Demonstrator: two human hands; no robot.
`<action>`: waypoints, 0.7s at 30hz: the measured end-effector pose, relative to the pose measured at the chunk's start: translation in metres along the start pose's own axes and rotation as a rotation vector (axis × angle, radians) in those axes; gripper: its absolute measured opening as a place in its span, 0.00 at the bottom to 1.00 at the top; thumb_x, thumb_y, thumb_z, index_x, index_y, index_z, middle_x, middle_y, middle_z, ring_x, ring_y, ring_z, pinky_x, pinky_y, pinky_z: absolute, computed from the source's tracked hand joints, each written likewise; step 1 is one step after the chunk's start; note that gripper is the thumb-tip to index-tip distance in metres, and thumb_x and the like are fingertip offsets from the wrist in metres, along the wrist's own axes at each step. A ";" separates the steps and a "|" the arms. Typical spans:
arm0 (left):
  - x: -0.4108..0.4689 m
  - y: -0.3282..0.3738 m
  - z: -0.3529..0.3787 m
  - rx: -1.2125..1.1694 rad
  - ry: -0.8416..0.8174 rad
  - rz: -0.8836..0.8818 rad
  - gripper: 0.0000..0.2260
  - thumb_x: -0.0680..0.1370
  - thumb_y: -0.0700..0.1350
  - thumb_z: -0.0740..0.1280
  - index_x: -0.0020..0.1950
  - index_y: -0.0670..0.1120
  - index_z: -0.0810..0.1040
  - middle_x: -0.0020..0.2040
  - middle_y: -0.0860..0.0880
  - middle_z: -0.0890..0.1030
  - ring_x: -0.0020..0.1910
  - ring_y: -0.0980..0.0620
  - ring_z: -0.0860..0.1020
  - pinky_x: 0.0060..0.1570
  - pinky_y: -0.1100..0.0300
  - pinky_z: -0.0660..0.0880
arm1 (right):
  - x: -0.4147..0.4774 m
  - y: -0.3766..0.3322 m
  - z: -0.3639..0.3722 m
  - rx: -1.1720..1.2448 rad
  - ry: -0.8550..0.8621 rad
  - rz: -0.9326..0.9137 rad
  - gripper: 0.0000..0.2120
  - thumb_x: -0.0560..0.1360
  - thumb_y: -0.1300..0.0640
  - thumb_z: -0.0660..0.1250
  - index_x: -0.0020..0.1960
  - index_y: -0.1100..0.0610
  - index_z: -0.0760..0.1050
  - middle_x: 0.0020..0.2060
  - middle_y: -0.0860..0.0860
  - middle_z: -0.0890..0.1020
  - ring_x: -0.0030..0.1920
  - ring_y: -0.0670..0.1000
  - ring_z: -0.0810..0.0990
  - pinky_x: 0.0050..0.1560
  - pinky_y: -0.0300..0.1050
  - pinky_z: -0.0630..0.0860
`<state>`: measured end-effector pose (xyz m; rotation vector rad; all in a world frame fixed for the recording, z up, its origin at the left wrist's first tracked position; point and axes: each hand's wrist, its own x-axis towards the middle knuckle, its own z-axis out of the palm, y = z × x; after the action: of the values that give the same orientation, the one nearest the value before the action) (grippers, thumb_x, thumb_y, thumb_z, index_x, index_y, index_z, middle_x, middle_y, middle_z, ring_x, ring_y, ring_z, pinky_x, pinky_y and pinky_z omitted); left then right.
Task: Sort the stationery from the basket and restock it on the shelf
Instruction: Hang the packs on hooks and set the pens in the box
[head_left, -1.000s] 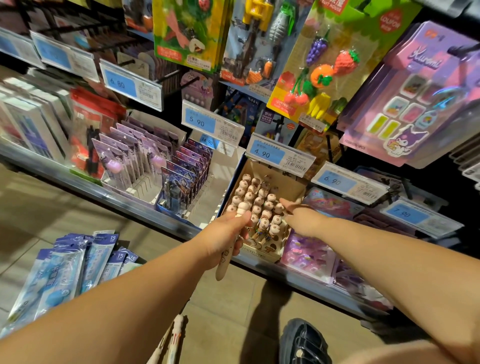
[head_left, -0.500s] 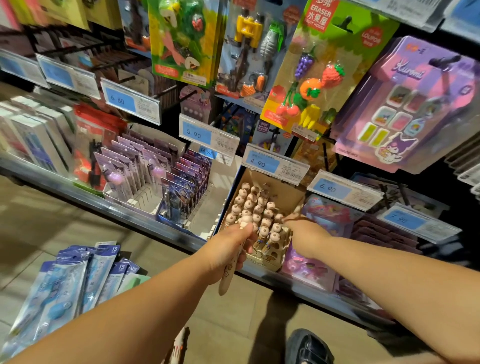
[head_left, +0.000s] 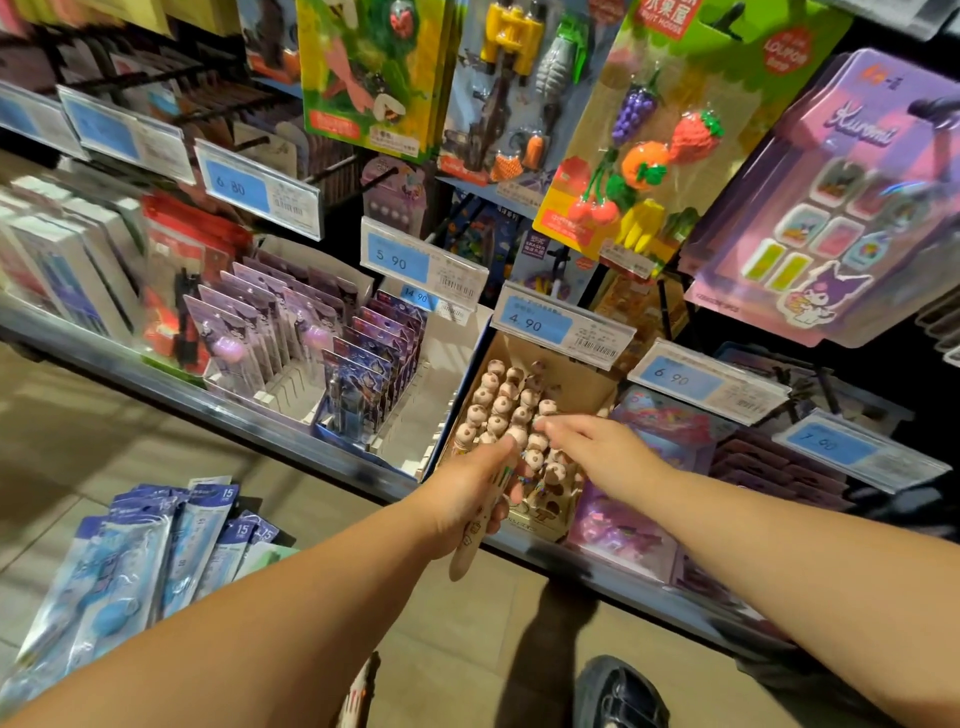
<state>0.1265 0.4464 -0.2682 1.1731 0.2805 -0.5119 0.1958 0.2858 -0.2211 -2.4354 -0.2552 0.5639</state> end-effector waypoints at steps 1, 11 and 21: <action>0.002 -0.001 0.001 -0.011 -0.007 -0.002 0.17 0.83 0.56 0.55 0.47 0.45 0.76 0.33 0.49 0.76 0.29 0.53 0.68 0.33 0.59 0.66 | -0.002 -0.005 0.001 0.022 -0.052 -0.023 0.15 0.81 0.47 0.59 0.65 0.48 0.76 0.56 0.45 0.80 0.50 0.42 0.77 0.45 0.29 0.71; 0.007 0.006 0.015 0.427 0.113 0.084 0.15 0.84 0.51 0.55 0.52 0.43 0.77 0.43 0.50 0.78 0.41 0.53 0.74 0.44 0.60 0.70 | -0.001 -0.001 -0.009 -0.021 -0.048 -0.009 0.14 0.79 0.52 0.64 0.63 0.52 0.77 0.57 0.50 0.81 0.53 0.46 0.77 0.49 0.34 0.71; 0.017 -0.013 -0.006 1.456 0.323 0.364 0.21 0.83 0.52 0.56 0.76 0.53 0.61 0.79 0.53 0.56 0.78 0.49 0.49 0.74 0.48 0.52 | 0.002 0.014 -0.040 0.016 0.223 0.316 0.16 0.83 0.58 0.54 0.69 0.56 0.70 0.65 0.58 0.74 0.59 0.58 0.75 0.60 0.43 0.70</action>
<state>0.1346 0.4440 -0.2882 2.6690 -0.1013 -0.1286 0.2163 0.2541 -0.2019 -2.5126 0.2294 0.4186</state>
